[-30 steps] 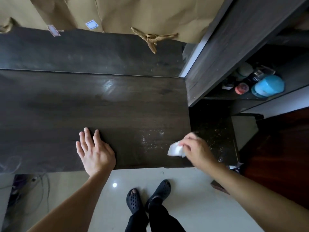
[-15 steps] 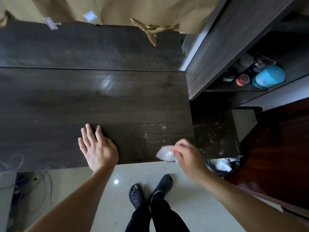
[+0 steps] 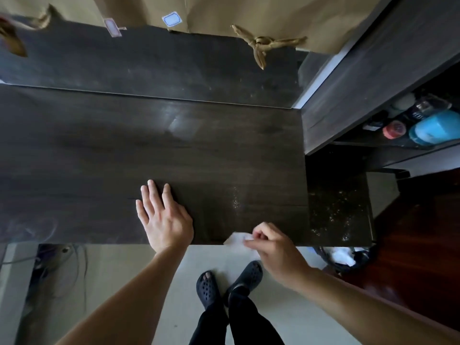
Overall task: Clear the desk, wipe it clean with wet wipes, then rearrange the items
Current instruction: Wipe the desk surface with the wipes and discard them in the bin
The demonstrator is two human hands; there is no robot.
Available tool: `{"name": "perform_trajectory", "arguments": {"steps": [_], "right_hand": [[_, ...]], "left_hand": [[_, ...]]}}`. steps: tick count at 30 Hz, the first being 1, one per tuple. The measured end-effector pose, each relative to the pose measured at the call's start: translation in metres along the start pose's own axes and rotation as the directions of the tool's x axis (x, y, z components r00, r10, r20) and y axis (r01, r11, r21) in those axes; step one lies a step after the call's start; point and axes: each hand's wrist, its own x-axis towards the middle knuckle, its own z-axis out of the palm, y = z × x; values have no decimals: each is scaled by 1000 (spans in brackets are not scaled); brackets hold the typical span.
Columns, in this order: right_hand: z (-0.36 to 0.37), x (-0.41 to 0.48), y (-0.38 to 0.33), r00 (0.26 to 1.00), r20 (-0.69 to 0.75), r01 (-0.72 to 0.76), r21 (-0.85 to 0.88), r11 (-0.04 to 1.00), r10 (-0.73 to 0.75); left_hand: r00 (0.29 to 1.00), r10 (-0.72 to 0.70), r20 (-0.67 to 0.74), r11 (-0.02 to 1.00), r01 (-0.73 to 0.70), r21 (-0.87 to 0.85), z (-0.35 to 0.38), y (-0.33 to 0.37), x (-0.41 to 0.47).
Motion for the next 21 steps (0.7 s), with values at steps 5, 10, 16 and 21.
{"name": "perform_trajectory", "arguments": {"steps": [5, 10, 16, 21], "right_hand": [[-51, 105, 51, 847, -387, -410, -40, 911, 364], [-10, 112, 10, 948, -286, -187, -144, 972, 141], [12, 15, -6, 984, 91, 160, -38, 986, -156], [-41, 124, 45, 931, -315, -212, -63, 975, 182]], "left_hand": [[999, 2, -33, 1000, -2, 15, 3, -1, 1], [999, 12, -37, 999, -11, 30, 6, -4, 2], [1000, 15, -16, 999, -15, 29, 3, -3, 1], [1000, 18, -7, 999, -18, 39, 4, -3, 1]]}}
